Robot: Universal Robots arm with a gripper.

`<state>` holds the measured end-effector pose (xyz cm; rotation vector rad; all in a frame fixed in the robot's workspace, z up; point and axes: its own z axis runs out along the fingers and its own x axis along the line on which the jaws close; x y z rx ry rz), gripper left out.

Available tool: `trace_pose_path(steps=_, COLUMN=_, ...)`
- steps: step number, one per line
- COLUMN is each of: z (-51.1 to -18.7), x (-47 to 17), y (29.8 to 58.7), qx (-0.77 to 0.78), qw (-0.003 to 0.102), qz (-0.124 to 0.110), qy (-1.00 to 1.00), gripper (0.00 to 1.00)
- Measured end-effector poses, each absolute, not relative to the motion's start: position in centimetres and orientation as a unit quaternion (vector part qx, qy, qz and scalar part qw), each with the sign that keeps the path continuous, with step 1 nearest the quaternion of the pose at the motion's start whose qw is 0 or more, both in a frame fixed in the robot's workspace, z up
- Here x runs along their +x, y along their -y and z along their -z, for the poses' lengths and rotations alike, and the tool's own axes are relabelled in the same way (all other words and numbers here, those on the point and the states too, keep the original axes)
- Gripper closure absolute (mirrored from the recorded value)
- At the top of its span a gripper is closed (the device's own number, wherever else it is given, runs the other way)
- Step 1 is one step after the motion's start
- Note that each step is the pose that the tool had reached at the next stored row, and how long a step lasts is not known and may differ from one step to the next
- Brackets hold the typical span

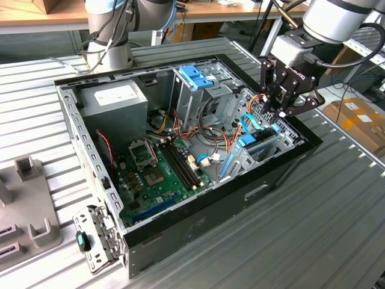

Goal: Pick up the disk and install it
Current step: 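Insert the second disk wire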

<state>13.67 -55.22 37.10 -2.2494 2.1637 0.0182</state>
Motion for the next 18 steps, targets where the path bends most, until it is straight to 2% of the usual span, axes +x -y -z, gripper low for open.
trace_pose_path(steps=18, z=-37.1, x=14.21, y=55.09, qx=-0.721, qw=0.01, qz=-0.006, qy=-0.693, gripper=0.64)
